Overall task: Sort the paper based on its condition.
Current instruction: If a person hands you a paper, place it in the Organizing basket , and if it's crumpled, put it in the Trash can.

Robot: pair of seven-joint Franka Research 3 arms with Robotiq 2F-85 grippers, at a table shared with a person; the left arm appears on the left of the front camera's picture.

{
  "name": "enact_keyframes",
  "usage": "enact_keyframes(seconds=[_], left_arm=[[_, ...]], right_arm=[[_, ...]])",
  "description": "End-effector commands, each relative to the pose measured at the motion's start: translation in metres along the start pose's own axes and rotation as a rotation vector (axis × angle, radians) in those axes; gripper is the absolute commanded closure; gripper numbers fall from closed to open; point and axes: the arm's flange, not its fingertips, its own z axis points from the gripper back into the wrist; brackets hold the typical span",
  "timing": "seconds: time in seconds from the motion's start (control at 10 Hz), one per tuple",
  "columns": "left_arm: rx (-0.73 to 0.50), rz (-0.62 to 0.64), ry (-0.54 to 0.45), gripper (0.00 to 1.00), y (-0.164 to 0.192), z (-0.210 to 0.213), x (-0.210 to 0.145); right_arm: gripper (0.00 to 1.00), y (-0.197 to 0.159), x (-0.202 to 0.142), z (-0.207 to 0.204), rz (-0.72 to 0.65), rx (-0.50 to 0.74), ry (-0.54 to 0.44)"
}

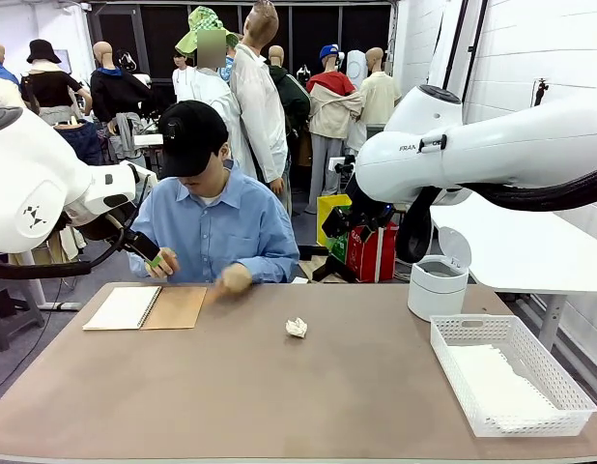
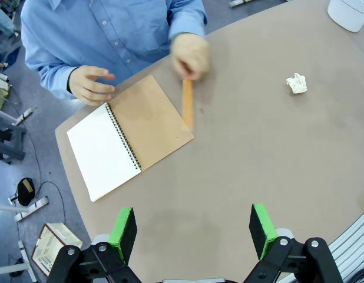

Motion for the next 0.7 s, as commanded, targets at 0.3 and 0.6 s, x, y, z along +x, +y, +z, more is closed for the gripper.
enact_keyframes(seconds=[0.3, 0.6], left_arm=[[-0.001, 0.003, -0.001, 0.0, 0.001, 0.0, 0.0], [-0.001, 0.003, -0.001, 0.0, 0.001, 0.0, 0.0]], right_arm=[[0.0, 0.005, 0.014, -0.065, -0.014, 0.006, 0.011], [0.0, 0.015, 0.014, -0.112, -0.012, -0.048, 0.044]])
